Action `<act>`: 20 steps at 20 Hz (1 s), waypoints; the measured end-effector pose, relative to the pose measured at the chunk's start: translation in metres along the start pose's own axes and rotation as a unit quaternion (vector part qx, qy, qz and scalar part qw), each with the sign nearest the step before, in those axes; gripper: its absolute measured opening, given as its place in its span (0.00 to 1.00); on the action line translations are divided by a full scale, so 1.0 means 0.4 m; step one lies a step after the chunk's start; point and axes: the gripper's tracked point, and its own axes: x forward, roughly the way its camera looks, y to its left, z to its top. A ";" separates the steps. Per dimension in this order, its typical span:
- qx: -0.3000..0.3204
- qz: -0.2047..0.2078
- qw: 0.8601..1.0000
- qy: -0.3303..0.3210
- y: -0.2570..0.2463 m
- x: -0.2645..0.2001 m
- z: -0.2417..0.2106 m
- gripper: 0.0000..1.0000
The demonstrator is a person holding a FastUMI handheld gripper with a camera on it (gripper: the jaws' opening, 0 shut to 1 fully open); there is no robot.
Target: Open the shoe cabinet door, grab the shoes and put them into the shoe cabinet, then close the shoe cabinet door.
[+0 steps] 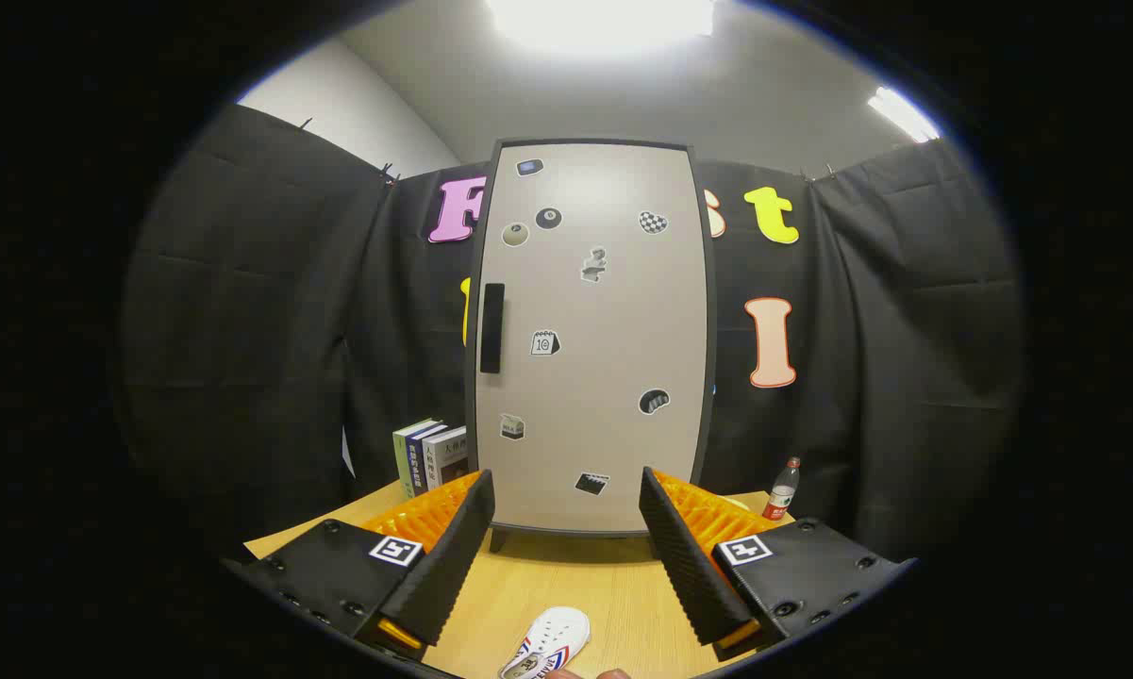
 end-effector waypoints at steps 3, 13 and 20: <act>-0.007 -0.003 1.000 -0.001 -0.003 0.003 -0.001 0.98; -0.007 0.003 1.000 0.002 0.011 0.003 0.001 0.98; -0.010 0.011 1.000 0.005 0.007 0.052 0.017 0.98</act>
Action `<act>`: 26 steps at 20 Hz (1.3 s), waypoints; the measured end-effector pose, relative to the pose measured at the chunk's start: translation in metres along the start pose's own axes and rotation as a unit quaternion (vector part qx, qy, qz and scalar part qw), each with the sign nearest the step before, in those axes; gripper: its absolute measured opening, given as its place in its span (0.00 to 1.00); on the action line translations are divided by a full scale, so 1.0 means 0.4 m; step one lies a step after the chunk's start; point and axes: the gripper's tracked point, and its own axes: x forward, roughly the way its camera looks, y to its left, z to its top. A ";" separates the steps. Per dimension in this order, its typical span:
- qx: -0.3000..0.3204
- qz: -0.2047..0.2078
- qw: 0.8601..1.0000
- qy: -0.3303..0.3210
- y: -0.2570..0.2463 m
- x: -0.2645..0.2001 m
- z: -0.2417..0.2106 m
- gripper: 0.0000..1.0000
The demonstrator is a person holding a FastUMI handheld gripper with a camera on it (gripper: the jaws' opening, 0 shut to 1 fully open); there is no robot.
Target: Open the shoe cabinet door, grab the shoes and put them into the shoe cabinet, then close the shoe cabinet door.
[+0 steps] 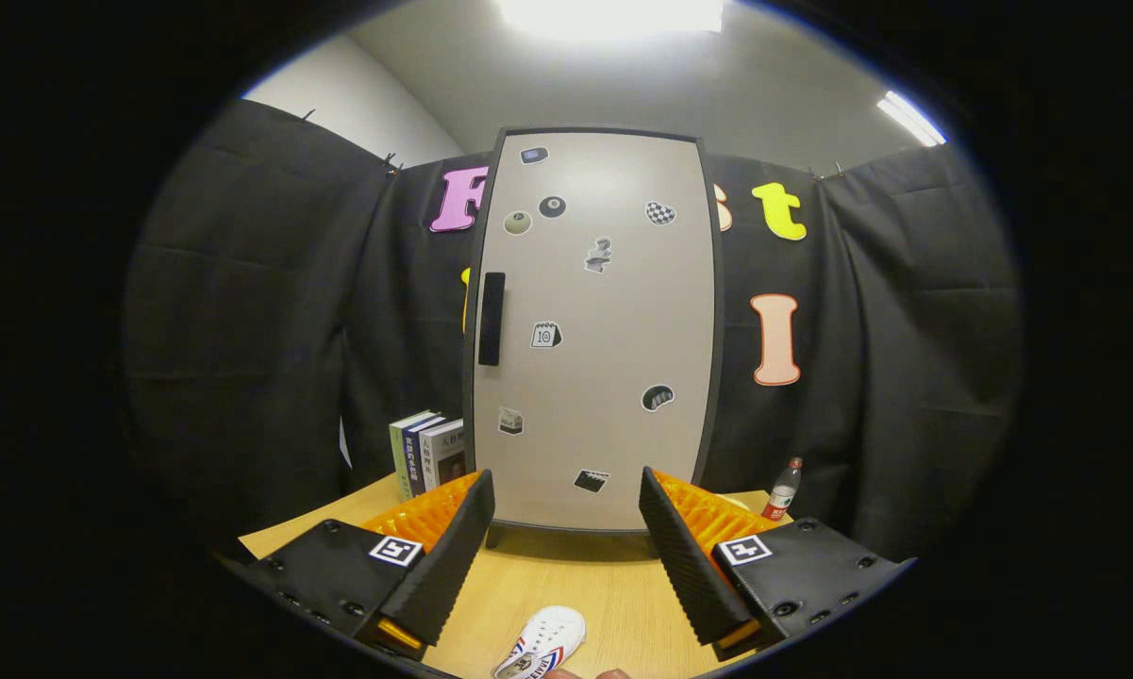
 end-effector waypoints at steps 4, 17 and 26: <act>0.014 0.022 1.000 -0.004 0.003 0.033 0.012 0.98; 0.027 0.029 0.998 -0.044 0.085 0.302 0.187 0.98; 0.015 -0.003 0.998 -0.066 0.231 0.496 0.325 0.97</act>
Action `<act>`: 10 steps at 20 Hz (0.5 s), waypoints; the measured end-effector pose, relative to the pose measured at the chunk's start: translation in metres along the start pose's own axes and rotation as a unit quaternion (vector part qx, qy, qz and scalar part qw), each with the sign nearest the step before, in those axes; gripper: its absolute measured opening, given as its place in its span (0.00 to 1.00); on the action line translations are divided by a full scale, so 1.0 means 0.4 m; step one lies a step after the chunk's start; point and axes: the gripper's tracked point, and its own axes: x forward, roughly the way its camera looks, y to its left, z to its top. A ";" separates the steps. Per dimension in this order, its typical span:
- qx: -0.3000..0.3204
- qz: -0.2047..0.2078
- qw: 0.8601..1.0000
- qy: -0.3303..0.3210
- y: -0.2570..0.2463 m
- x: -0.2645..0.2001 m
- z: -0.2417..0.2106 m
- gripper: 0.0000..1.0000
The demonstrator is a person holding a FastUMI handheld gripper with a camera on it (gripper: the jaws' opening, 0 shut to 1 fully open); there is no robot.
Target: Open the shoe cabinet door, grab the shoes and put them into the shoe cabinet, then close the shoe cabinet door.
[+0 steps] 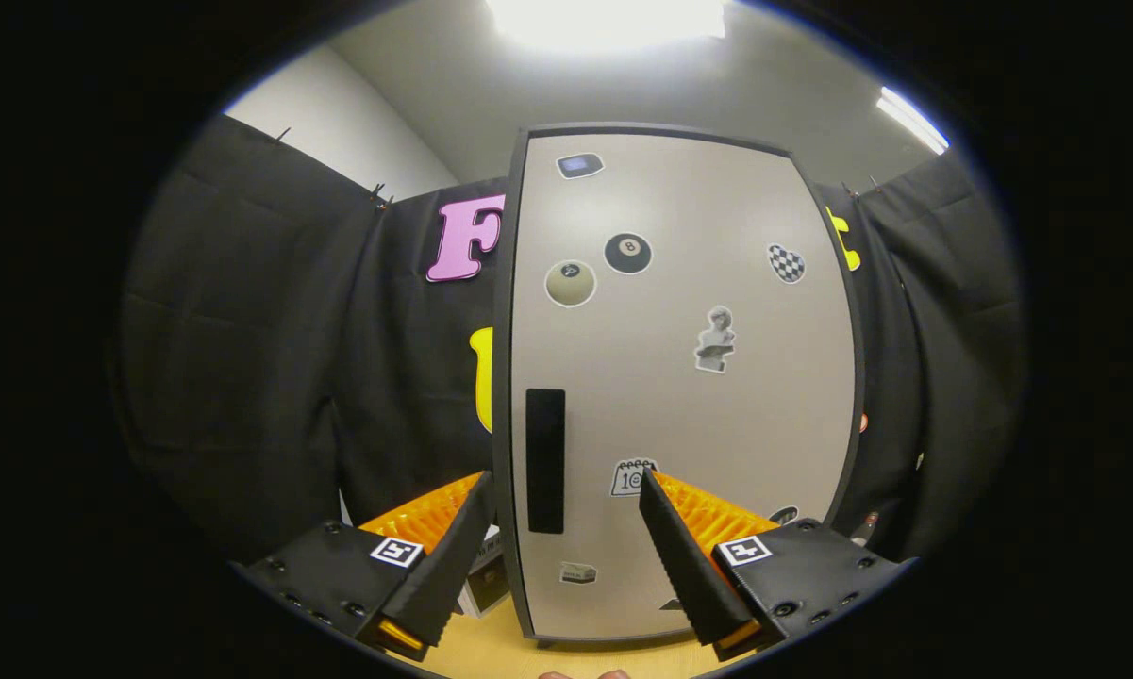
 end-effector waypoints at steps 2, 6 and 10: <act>-0.004 -0.012 1.000 -0.002 0.011 0.045 0.003 0.97; -0.008 -0.036 0.999 0.014 0.003 0.133 -0.016 0.97; 0.003 -0.040 0.998 0.038 -0.011 0.186 -0.039 0.97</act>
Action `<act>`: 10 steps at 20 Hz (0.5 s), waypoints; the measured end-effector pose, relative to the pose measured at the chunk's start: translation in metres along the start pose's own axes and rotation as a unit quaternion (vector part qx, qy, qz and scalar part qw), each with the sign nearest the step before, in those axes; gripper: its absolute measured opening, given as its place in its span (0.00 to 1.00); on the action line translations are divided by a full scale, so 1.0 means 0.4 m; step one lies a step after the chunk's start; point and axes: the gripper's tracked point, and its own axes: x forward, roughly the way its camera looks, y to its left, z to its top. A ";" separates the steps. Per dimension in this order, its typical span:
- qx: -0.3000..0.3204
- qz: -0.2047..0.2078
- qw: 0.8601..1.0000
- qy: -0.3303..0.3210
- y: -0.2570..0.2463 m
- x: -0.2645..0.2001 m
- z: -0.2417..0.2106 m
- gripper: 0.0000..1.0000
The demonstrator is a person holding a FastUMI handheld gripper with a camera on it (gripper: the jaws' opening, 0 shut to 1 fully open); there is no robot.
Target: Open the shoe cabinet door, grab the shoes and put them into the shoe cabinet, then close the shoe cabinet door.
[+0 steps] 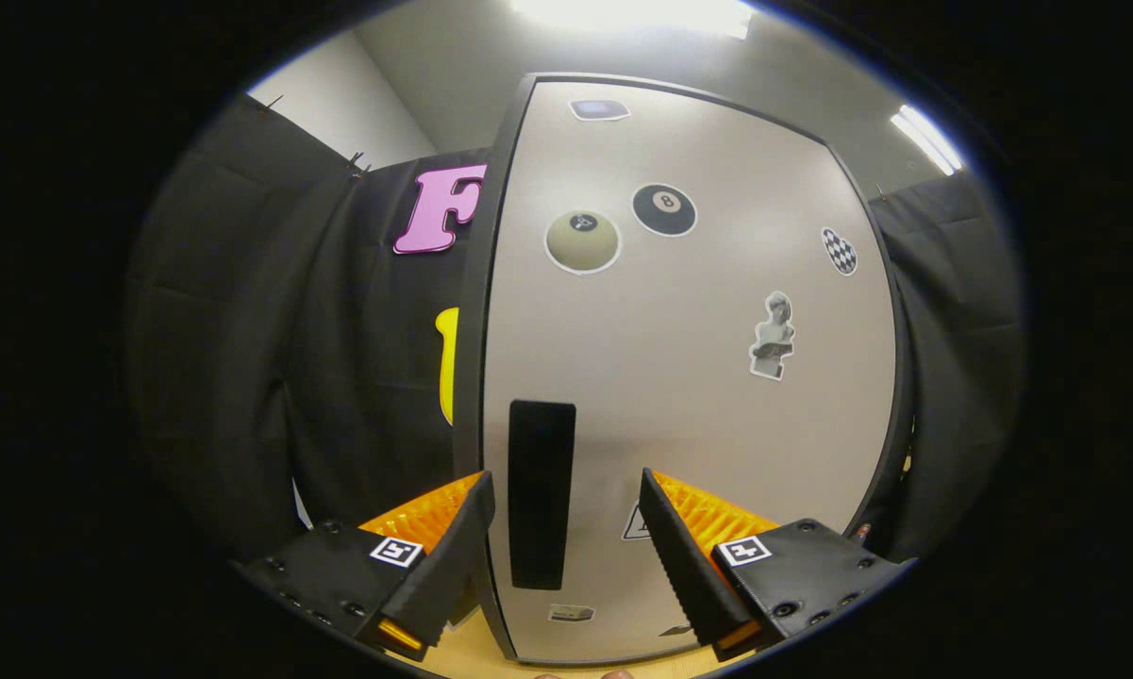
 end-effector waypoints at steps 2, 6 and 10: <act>0.016 0.008 1.000 0.012 0.005 0.004 -0.005 0.95; 0.021 0.030 0.999 0.023 0.033 0.003 -0.006 0.69; 0.015 0.015 0.999 0.038 0.037 -0.004 -0.010 0.43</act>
